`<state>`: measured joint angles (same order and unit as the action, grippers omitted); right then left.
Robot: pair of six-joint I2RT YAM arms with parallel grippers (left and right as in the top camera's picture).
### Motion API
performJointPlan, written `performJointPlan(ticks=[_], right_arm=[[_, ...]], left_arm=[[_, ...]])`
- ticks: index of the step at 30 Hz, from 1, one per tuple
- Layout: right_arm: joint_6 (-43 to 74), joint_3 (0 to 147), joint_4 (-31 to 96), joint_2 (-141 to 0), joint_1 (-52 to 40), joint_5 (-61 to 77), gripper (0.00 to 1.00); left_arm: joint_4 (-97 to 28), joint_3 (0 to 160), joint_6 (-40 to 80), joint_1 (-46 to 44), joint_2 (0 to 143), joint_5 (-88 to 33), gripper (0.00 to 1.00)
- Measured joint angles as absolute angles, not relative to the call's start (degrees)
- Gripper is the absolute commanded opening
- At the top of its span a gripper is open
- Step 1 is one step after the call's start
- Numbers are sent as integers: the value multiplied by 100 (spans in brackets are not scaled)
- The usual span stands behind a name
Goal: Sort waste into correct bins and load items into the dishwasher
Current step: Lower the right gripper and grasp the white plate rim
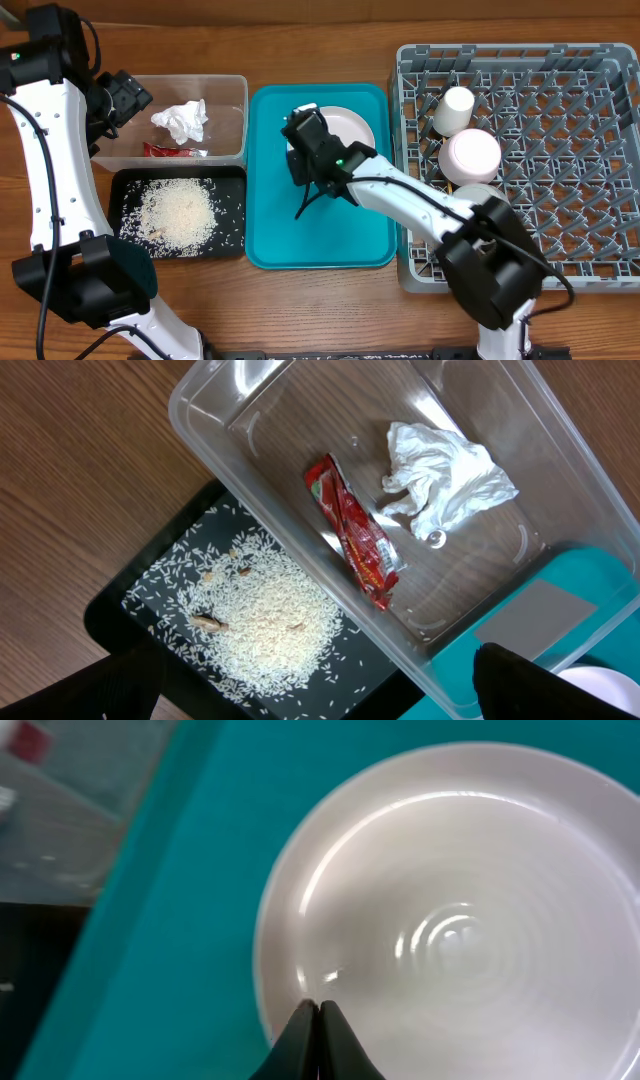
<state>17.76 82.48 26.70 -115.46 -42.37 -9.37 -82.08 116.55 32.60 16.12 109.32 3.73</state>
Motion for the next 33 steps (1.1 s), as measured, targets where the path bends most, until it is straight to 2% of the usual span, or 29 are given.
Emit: performJointPlan(ticks=[9, 17, 20, 23, 28, 32, 33], right_arm=[[1780, 8250, 3085, -12114, -4093, -565, 4], [1796, 8287, 3555, -12110, -4093, 2056, 4], [1800, 8287, 3778, -12112, -4112, 2709, 7], [1806, 8287, 3948, -12114, -4132, 2976, 13], [1769, 8390, 4257, -12114, -4106, 3236, 14], [1623, 9013, 4901, -12088, -3983, 3260, 14], [1601, 9179, 5000, -12042, -3957, 3166, 18]], left_arm=[[-8208, 11655, 3260, 1612, 10932, 373, 100], [-8208, 11655, 3260, 1612, 10930, 373, 100], [-8208, 11655, 3260, 1612, 10930, 373, 100], [-8208, 11655, 3260, 1612, 10932, 373, 100], [-8206, 11655, 3260, 1612, 10932, 373, 100], [-8208, 11655, 3260, 1612, 10932, 373, 100], [-8206, 11655, 3260, 1612, 10932, 373, 100]])
